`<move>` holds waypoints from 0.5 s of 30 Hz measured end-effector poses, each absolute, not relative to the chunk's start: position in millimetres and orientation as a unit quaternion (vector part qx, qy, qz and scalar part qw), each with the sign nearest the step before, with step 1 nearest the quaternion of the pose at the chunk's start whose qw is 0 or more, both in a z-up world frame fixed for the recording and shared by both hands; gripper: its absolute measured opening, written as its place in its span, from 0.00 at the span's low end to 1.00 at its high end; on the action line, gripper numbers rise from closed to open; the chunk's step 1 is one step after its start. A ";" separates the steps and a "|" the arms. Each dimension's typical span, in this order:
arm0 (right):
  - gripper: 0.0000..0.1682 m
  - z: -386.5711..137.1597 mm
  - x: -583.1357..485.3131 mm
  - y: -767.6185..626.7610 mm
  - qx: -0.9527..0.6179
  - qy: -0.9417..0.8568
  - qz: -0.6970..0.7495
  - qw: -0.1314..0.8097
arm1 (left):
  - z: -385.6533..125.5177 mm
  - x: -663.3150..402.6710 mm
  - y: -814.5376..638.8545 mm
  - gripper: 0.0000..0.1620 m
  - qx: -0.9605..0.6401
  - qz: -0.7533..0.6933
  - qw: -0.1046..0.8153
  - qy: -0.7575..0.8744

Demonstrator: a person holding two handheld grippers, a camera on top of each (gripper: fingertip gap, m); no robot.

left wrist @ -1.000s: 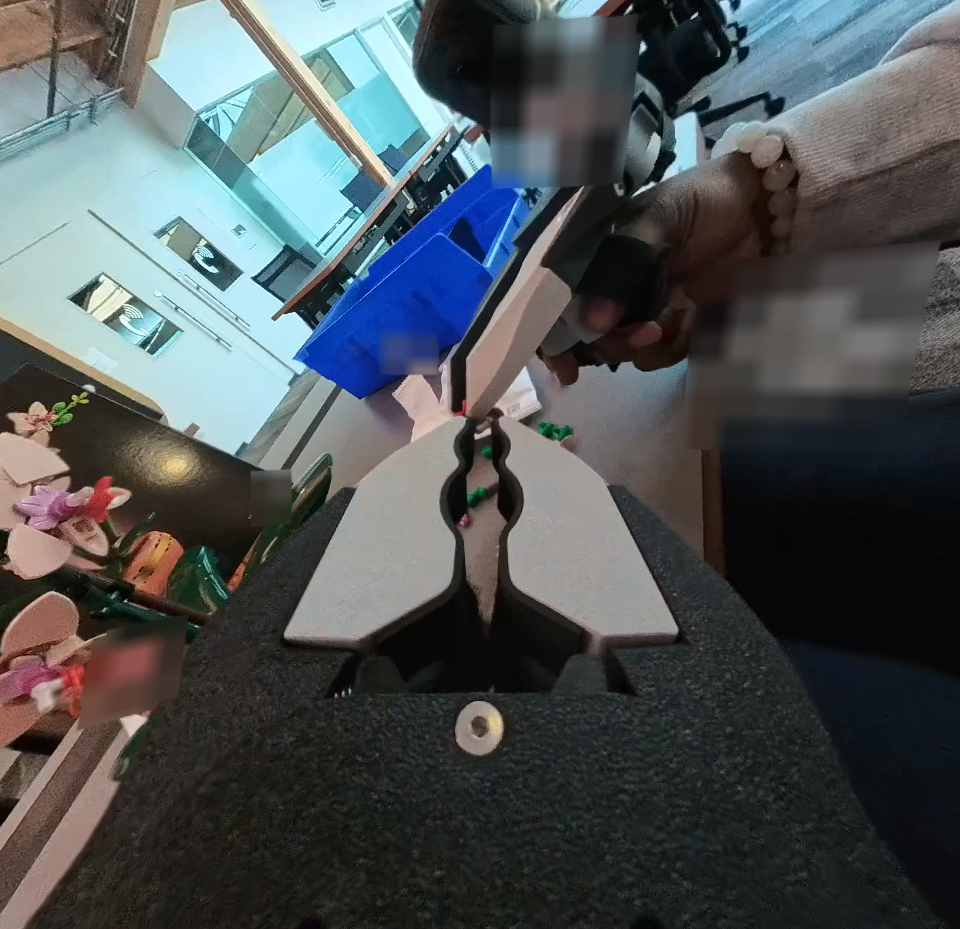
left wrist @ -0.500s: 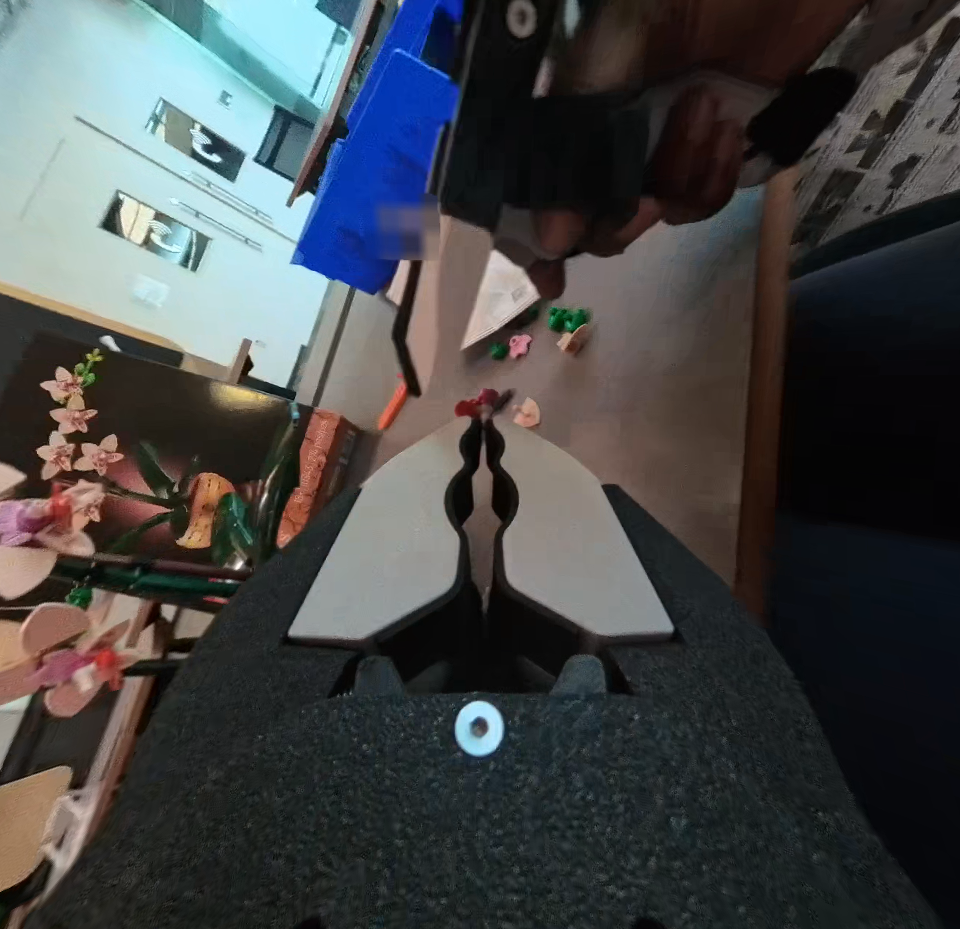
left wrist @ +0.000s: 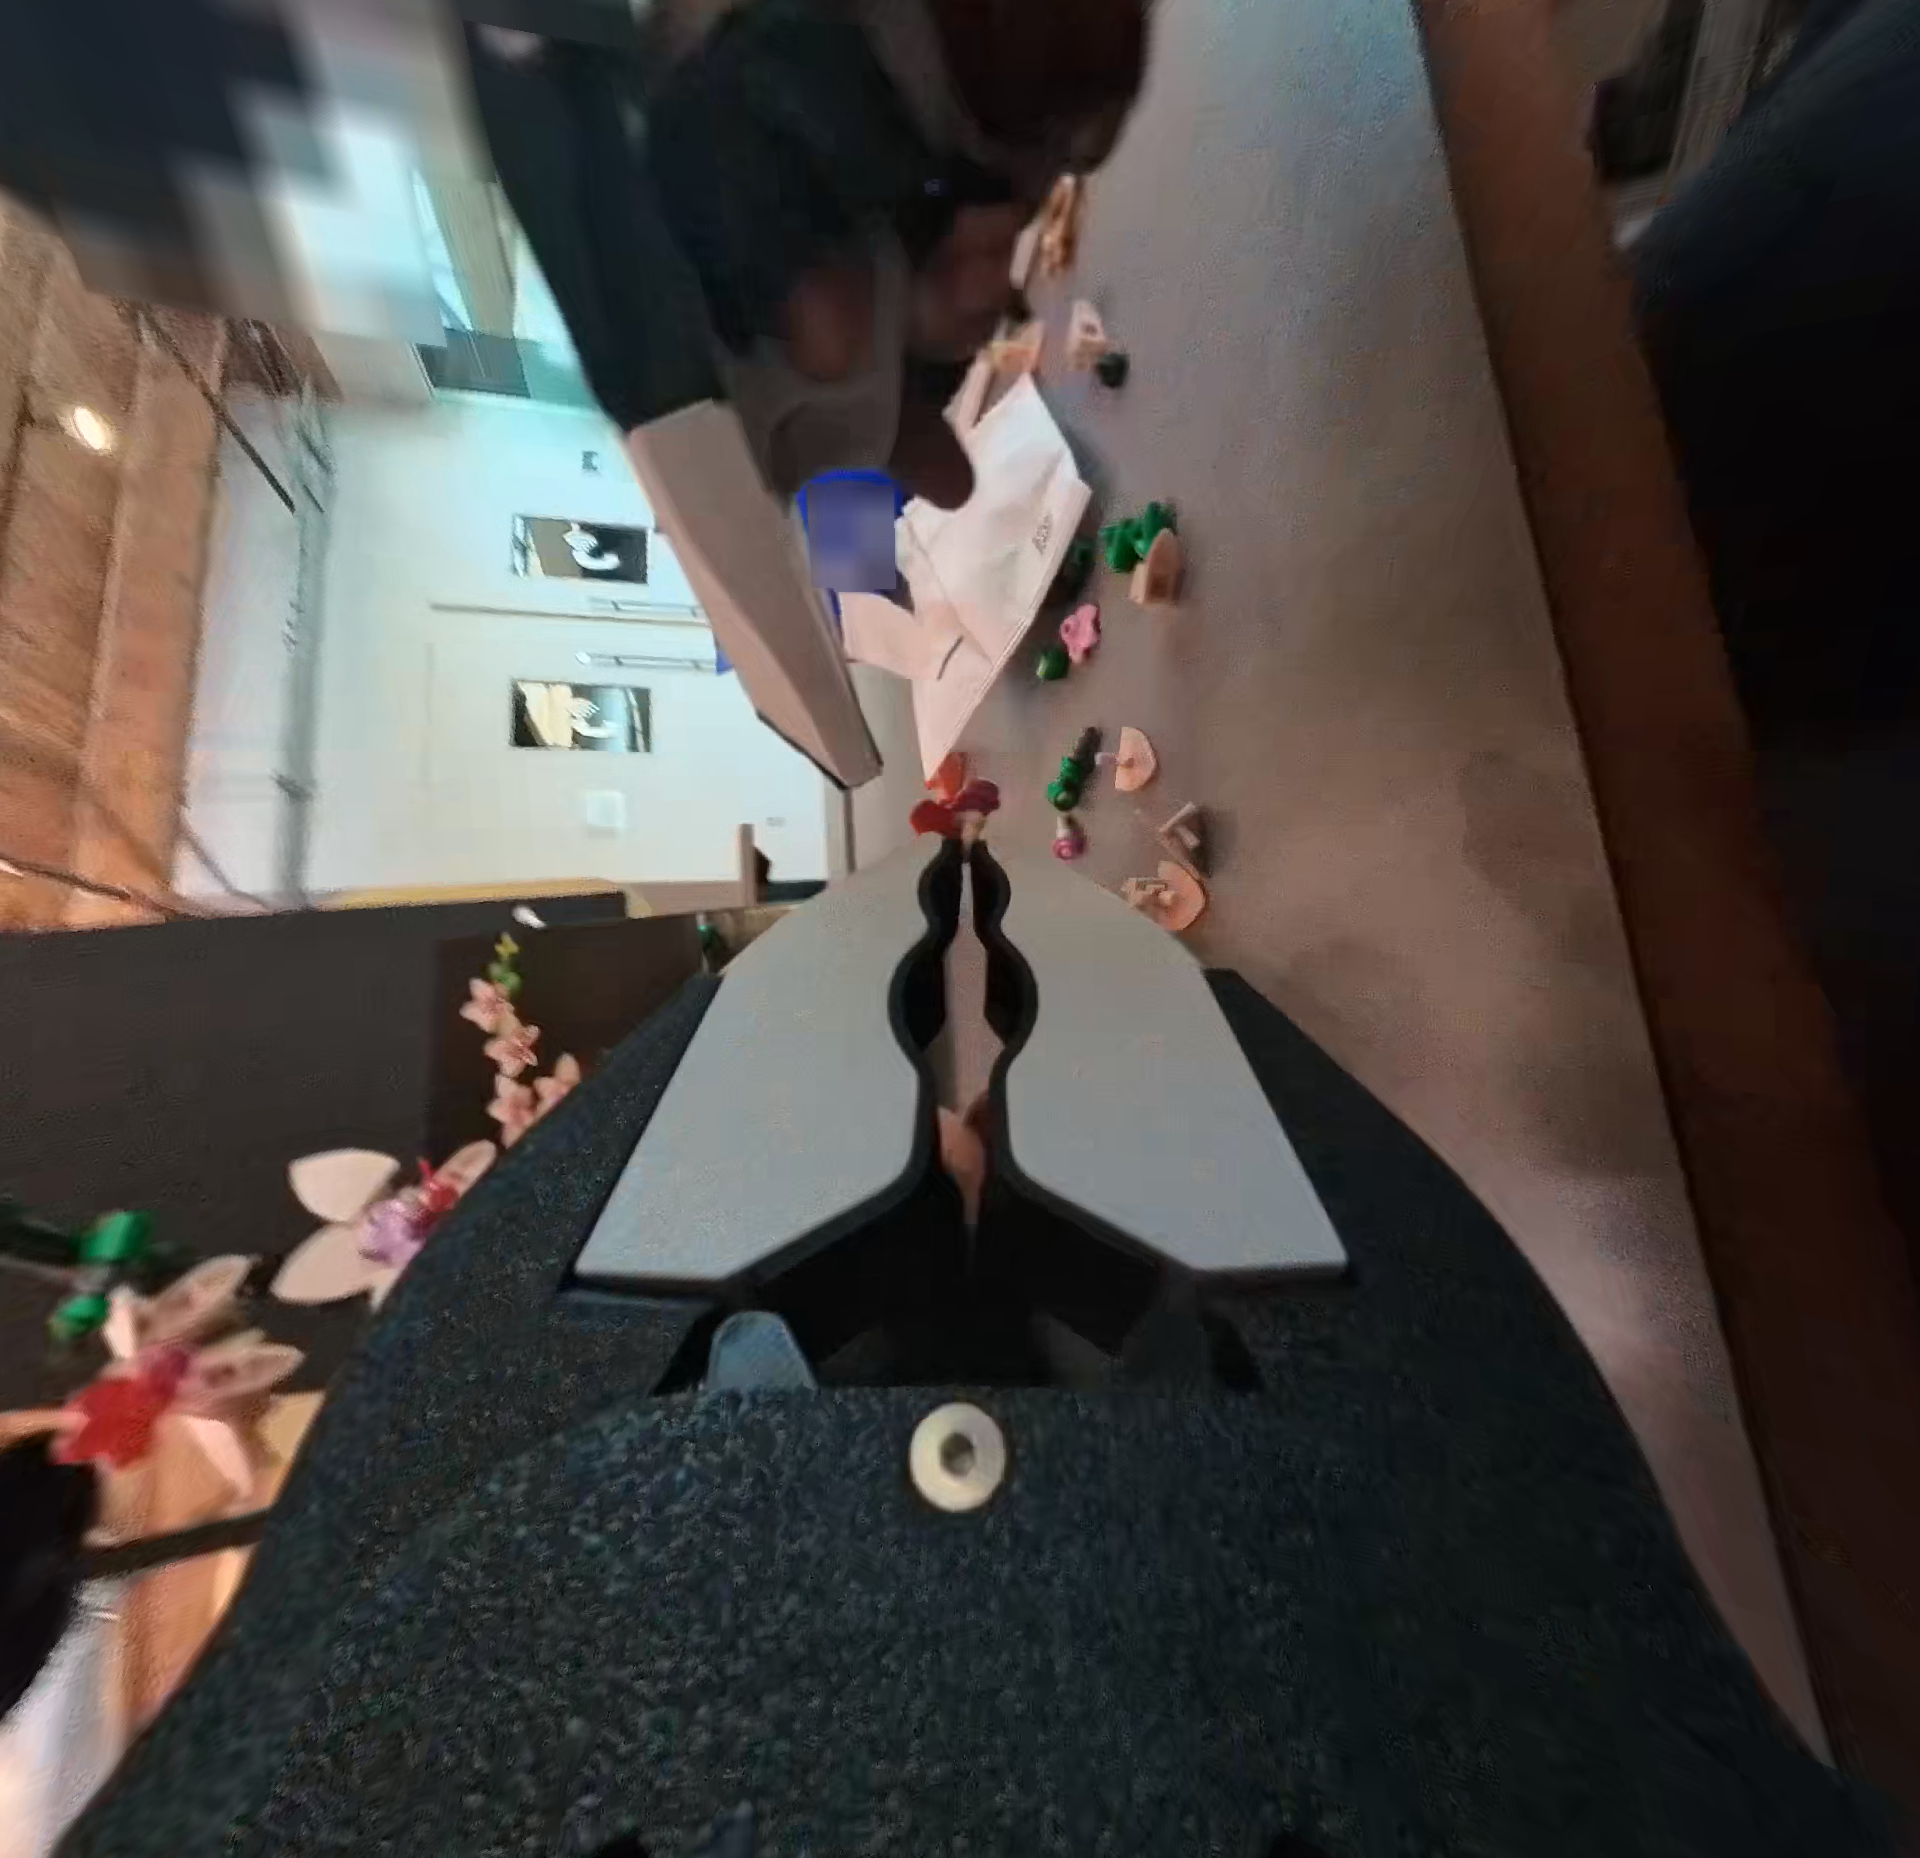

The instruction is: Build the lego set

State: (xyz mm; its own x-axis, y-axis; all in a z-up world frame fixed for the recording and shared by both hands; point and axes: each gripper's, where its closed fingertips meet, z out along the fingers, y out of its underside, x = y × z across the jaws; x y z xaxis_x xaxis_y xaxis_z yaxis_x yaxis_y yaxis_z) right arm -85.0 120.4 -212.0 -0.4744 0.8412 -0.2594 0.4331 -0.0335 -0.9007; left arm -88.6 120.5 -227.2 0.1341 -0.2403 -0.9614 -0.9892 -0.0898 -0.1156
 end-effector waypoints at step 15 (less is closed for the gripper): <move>0.00 -249.1 -85.3 120.6 -0.429 -0.794 0.339 0.266 | -249.5 -79.9 120.7 0.00 -0.585 0.419 0.360 0.593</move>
State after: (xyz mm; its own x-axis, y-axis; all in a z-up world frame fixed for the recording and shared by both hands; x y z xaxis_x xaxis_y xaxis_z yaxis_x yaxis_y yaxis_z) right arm -85.3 120.6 -249.1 -0.4901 0.8616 0.1324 0.5004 0.4024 -0.7666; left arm -79.9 120.7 -249.5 -0.0556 -0.3932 -0.9178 -0.9964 -0.0364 0.0760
